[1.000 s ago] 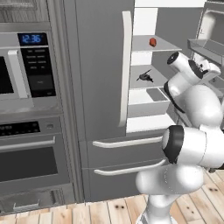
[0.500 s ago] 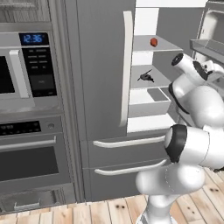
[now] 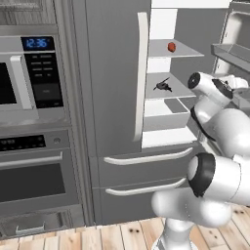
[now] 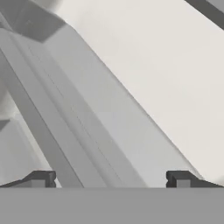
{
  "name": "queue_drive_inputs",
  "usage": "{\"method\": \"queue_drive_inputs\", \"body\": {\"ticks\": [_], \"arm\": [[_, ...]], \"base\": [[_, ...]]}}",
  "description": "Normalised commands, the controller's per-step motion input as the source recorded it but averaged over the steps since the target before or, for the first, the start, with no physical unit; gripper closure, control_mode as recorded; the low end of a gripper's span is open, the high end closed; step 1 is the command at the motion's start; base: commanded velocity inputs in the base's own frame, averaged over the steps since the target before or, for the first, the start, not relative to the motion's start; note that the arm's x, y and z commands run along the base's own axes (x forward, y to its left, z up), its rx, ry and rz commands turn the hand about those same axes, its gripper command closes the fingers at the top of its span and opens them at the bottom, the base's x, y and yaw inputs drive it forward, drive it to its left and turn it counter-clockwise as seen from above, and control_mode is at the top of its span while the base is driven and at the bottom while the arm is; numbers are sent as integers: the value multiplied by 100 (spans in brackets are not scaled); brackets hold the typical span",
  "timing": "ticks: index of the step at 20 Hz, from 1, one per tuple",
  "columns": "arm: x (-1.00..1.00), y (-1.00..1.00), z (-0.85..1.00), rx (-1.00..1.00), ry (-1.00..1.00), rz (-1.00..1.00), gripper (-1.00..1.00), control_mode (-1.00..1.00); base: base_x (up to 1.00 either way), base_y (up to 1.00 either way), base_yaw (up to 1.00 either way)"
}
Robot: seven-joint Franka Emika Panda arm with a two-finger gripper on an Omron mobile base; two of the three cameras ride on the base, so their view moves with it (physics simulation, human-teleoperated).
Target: Gather the lemon and sweet potato from the fridge and place them on a tray on the dining counter. Then gather the fishs from the fridge and place them on the other tray.
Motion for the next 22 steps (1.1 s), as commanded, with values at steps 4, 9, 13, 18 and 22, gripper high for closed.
{"method": "queue_drive_inputs", "body": {"ticks": [4, 9, 13, 18, 22], "arm": [[0, -32, 58, -13, -14, 6, -100, -100], [-13, -15, 19, -21, -8, 2, -100, -100], [-4, 0, 38, -16, -10, 0, -100, -100], [2, 0, 69, -12, 0, 0, -100, -100], [1, 7, 38, -2, 5, 0, -100, -100]], "base": [[0, 0, 0], [0, 0, 0], [0, 0, 0], [0, 0, 0], [0, 0, 0]]}}
